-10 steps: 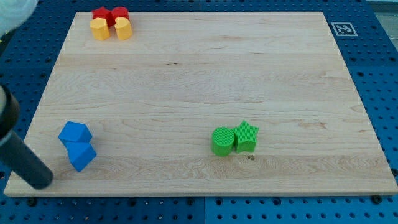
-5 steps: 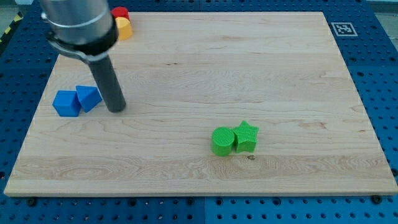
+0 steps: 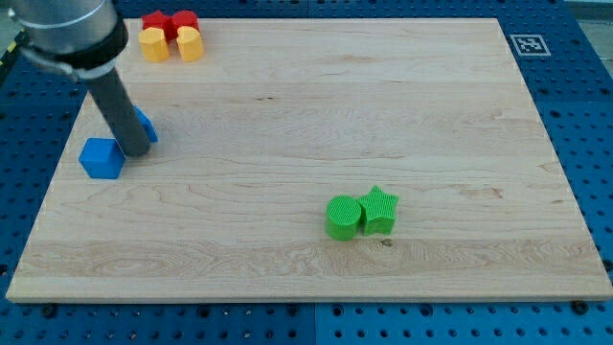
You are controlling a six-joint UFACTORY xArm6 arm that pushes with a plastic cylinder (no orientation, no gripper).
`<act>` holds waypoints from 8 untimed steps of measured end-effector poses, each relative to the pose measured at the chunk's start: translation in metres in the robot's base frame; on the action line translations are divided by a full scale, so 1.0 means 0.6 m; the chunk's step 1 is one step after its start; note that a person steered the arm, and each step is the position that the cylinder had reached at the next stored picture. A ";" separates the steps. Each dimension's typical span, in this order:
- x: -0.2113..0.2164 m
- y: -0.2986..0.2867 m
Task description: Keep the blue blocks at the center left of the board
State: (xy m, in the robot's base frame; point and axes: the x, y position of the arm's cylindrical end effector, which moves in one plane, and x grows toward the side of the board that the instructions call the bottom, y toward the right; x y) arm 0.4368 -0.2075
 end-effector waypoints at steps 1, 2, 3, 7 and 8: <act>0.039 0.041; 0.135 0.056; 0.216 0.025; 0.024 -0.028; 0.066 -0.027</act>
State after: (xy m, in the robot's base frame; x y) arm 0.4766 -0.2235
